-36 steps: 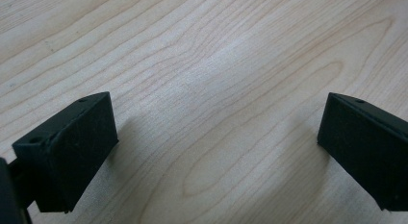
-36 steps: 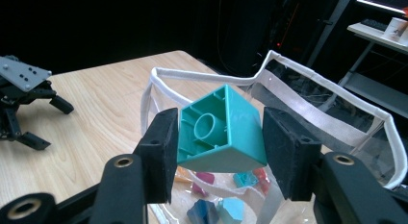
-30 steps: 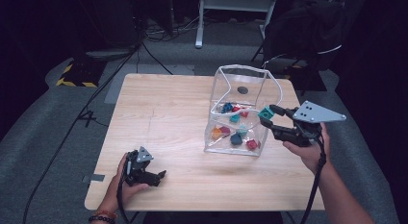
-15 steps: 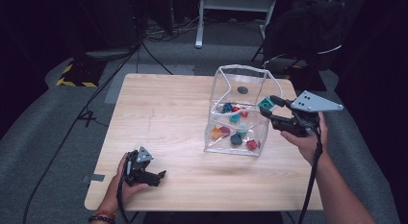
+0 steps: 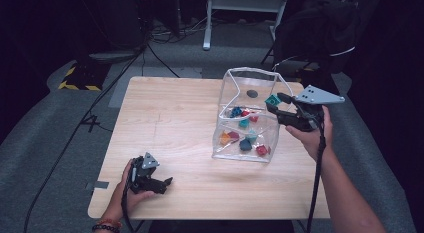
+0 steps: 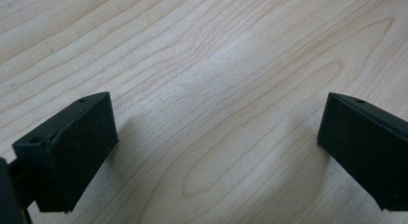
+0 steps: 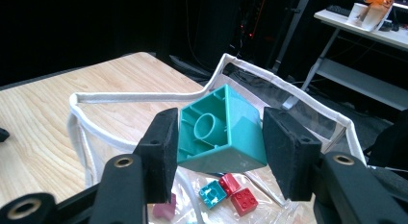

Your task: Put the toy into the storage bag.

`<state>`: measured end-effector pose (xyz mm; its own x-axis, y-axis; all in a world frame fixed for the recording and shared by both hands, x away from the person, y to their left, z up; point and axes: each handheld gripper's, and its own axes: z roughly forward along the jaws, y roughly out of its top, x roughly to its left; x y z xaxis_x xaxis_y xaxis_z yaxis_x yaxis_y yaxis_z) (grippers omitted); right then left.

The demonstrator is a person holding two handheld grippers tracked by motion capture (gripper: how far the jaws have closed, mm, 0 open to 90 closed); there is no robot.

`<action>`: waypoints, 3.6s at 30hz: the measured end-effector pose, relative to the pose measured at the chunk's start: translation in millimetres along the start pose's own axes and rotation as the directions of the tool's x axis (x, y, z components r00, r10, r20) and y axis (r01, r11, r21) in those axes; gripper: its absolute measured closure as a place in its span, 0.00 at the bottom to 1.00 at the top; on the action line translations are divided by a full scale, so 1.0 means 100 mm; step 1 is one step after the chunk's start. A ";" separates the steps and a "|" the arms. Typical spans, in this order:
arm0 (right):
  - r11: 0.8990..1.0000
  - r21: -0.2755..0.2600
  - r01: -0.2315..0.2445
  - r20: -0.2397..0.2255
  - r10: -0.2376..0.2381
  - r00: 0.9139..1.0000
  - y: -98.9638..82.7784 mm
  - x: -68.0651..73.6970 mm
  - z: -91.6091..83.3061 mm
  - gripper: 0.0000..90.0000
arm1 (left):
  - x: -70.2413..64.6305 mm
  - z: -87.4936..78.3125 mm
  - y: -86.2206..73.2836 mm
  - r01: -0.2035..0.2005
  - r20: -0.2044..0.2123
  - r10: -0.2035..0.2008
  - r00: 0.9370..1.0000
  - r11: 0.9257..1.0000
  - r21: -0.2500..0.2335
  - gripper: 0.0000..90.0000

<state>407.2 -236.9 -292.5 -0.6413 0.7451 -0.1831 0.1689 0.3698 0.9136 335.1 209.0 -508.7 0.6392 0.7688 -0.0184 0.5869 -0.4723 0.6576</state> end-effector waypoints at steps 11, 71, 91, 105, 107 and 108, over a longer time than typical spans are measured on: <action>0.999 0.033 -0.018 0.018 0.018 1.000 -0.01 -0.09 0.21 0.55 | 0.00 0.00 0.00 0.000 -0.001 0.000 1.000 1.000 -0.001 0.01; 1.000 0.015 -0.008 -0.004 0.009 1.000 -0.33 -0.02 -0.24 0.48 | 0.00 0.00 0.00 -0.001 -0.003 0.001 1.000 1.000 0.000 0.01; 0.998 0.054 0.034 -0.014 -0.033 0.999 -0.69 0.12 -0.37 0.44 | 0.00 0.00 0.00 -0.001 -0.003 0.001 1.000 1.000 0.000 0.01; 0.992 0.126 0.026 -0.023 -0.023 0.999 -1.04 0.16 -0.31 0.42 | 0.00 0.00 0.00 0.000 -0.003 0.000 1.000 1.000 0.000 0.01; 0.991 0.131 0.027 -0.021 -0.024 0.999 -1.07 0.16 -0.30 0.42 | 0.00 0.00 0.00 -0.001 -0.003 0.001 1.000 1.000 0.000 0.01; 0.990 0.136 0.025 -0.026 -0.022 0.999 -1.09 0.17 -0.30 0.42 | 0.00 0.00 0.00 0.000 -0.003 0.000 1.000 1.000 -0.001 0.01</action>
<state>355.4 -281.5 -384.4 -0.6642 0.7221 -0.1935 0.2526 0.4604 0.8510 335.0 209.0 -508.7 0.6379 0.7699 -0.0161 0.5865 -0.4721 0.6582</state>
